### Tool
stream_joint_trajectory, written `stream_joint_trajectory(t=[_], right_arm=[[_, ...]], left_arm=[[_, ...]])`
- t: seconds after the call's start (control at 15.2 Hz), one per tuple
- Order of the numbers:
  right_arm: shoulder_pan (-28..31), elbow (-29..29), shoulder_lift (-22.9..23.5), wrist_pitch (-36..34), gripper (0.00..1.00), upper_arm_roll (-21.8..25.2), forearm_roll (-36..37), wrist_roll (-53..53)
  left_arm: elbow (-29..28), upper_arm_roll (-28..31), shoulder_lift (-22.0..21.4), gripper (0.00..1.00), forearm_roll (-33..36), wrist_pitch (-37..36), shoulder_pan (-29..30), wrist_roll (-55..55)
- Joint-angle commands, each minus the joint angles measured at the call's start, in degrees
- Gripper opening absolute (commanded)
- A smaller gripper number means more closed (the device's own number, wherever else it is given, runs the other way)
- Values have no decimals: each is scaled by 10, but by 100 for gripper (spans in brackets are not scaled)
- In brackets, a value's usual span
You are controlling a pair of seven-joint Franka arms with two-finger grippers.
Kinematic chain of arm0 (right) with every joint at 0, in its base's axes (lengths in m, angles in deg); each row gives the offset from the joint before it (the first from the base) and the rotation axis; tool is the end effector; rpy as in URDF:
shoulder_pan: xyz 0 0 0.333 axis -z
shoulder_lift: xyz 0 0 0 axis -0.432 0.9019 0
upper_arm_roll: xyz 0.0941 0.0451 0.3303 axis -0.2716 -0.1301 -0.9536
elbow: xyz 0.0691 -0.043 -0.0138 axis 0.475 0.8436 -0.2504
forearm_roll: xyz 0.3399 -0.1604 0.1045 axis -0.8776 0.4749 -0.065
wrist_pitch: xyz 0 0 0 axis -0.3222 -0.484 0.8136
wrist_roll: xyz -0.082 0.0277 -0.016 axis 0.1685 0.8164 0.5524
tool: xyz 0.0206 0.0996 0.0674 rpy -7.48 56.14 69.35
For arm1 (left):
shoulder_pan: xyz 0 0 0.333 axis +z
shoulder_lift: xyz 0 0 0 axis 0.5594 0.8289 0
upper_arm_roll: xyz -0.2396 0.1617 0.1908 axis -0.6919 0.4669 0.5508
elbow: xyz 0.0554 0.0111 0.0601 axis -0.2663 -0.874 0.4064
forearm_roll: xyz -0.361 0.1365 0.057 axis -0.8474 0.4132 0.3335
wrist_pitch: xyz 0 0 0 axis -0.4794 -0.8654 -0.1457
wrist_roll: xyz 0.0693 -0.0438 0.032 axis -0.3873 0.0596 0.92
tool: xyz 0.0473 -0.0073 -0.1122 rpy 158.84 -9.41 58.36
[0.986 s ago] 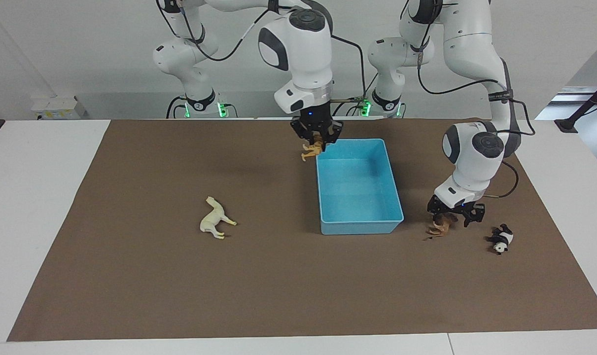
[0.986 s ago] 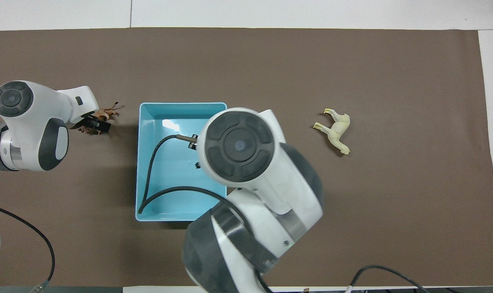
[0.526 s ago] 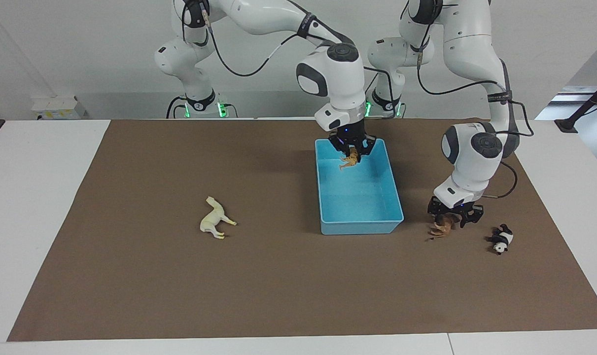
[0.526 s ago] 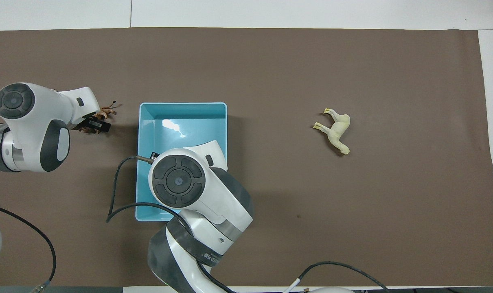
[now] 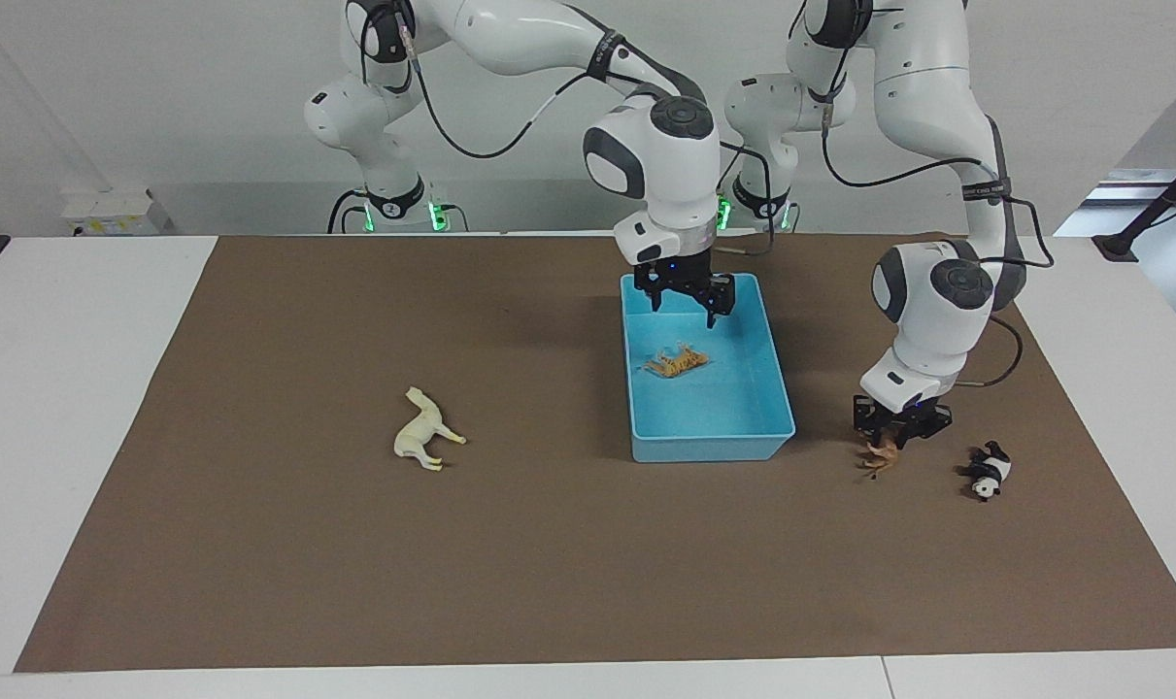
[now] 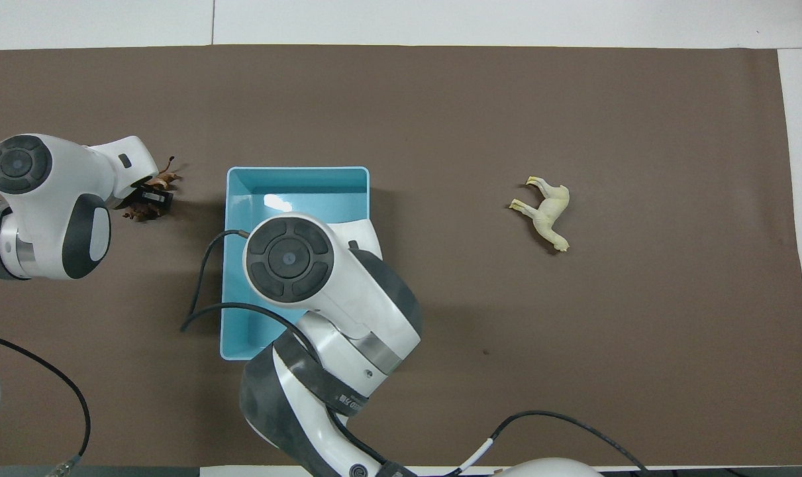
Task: Put all toys into storage box
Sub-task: 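Carry the orange tiger into the box with the right gripper and release, then lower the brown horse into the box while the right gripper grasps the cream horse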
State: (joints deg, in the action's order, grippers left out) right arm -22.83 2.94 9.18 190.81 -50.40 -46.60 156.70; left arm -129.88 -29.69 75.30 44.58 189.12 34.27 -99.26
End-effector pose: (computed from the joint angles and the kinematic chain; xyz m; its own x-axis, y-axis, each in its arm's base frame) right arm 0.5147 0.5043 0.4713 0.8387 -0.5438 -0.0290 -0.5425 -0.8297 -0.1316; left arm 0.6278 -0.0012 0.3257 0.9348 -0.3429 0.0924 -0.3275 -0.9331 -0.1487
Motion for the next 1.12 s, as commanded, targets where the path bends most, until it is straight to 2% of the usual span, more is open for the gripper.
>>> stream_joint_trajectory(t=[0.0, 0.13, 0.26, 0.33, 0.46, 0.72, 0.85, 0.92, 0.99, 1.05], right_arm=[[60, -10, -25, -49, 100, 11, -1, -22], [102, -7, -30, -88, 100, 12, 12, -80], [141, 20, -39, -117, 100, 13, 39, -157], [162, 49, -51, -114, 100, 13, 41, -200], [195, 111, -69, -81, 100, 19, 47, -266], [270, 199, -81, 20, 100, 25, 47, -232], [278, 230, -79, 58, 100, 26, 47, -227], [283, 250, -78, 84, 100, 25, 47, -227], [280, 266, -75, 112, 100, 25, 47, -226], [279, 281, -75, 127, 100, 25, 47, -228]], left_arm=[[50, 2, 4, 0, 7, -75, -3, 14], [105, 0, 2, 0, 6, -144, -6, 14], [159, -1, -5, 0, -36, -206, -11, 20], [176, -1, -17, 0, -61, -236, -23, 34], [196, -3, -49, 0, -67, -302, -59, 139], [170, -7, -114, 0, -67, -347, -165, 364], [127, -6, -135, 0, -67, -338, -223, 461], [98, -6, -150, 34, -67, -336, -241, 478], [82, -7, -157, 99, -67, -327, -244, 475], [81, -7, -157, 100, -67, -321, -243, 471]])
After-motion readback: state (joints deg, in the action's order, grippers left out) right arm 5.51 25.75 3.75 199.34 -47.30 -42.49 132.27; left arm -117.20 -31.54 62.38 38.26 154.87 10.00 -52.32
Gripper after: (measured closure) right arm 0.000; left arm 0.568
